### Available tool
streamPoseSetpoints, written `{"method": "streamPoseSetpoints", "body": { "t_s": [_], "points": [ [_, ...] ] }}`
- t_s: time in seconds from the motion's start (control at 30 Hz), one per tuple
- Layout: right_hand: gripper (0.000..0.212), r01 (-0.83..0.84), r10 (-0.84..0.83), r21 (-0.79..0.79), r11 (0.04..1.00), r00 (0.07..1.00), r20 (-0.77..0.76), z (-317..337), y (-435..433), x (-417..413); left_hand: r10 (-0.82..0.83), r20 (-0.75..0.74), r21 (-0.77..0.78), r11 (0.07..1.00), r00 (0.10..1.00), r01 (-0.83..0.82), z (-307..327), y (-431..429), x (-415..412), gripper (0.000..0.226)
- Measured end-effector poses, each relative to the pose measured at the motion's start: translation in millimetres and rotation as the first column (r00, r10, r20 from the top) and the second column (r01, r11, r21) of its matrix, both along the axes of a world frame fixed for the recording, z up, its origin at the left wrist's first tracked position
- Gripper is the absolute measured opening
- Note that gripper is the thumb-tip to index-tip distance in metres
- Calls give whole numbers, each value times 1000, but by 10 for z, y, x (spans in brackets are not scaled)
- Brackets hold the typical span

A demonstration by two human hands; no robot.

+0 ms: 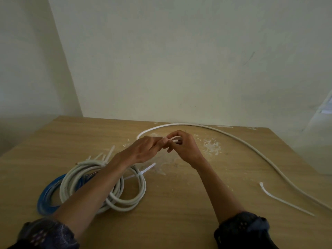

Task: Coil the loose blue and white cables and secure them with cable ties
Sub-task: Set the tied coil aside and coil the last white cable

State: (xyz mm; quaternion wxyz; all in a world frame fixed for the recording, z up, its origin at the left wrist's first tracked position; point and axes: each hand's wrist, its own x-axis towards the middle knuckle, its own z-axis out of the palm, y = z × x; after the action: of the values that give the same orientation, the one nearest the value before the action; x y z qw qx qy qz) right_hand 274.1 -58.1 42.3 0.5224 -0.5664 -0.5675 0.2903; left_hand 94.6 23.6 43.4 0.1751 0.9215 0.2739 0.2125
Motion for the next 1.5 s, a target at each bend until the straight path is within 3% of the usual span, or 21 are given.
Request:
{"method": "streamPoseSetpoints", "body": {
  "t_s": [0.07, 0.17, 0.3, 0.43, 0.63, 0.77, 0.83, 0.9, 0.97, 1.03, 1.13, 1.2, 1.33, 1.5],
  "points": [
    [30, -60, 58, -81, 995, 998, -17, -55, -30, 125, -16, -25, 25, 1000, 1000, 16, -8, -23, 60, 64],
    [43, -128, 116, -149, 981, 990, -82, -214, -86, 289, 5, -108, 41, 999, 994, -1, -24, -106, 199, 52],
    [51, -79, 48, -138, 987, 976, -213, -354, -170, 364, -6, -161, 39, 999, 987, 13, -180, -122, 357, 53],
    [45, -40, 9, -141, 989, 976, -216, -382, -157, 372, 68, -66, 53, 997, 995, -64, -280, -133, 439, 54],
    [41, -141, 59, -176, 974, 913, -404, -409, -177, 409, 61, 66, -9, 998, 996, -61, -339, -94, 510, 54],
    [49, -40, -1, -200, 979, 980, -198, -340, -188, 418, 30, 3, -56, 998, 1000, -30, -325, -71, 534, 39],
    [60, 21, -64, -219, 976, 979, -193, -345, -193, 463, -3, -3, -43, 999, 1000, 3, -334, -115, 610, 30],
    [59, 226, -255, -205, 952, 959, -126, -381, -167, 652, -11, 3, -18, 1000, 1000, 11, -360, -171, 695, 27],
    [42, 514, -494, -105, 851, 853, 166, -407, -137, 1026, 1, -4, 2, 1000, 1000, -1, -388, -209, 740, 30],
    [41, 652, -577, -58, 756, 705, 413, -439, -165, 1452, 27, 13, 9, 1000, 1000, -28, -399, -225, 737, 38],
    [68, 768, -472, -190, 612, 547, 691, -559, -287, 1968, 49, 65, -17, 999, 997, -48, -396, -236, 721, 51],
    [70, 830, -418, -243, 502, 479, 772, -599, -341, 2179, 60, 78, -40, 998, 995, -57, -389, -241, 712, 56],
    [56, 858, -370, -278, 432, 450, 813, -555, -386, 2337, 58, 103, -90, 995, 993, -49, -407, -255, 694, 49],
    [26, 896, -383, -180, 407, 346, 857, -446, -421, 2316, 63, 234, -146, 989, 970, -29, -390, -257, 714, 48]
  ]
}}
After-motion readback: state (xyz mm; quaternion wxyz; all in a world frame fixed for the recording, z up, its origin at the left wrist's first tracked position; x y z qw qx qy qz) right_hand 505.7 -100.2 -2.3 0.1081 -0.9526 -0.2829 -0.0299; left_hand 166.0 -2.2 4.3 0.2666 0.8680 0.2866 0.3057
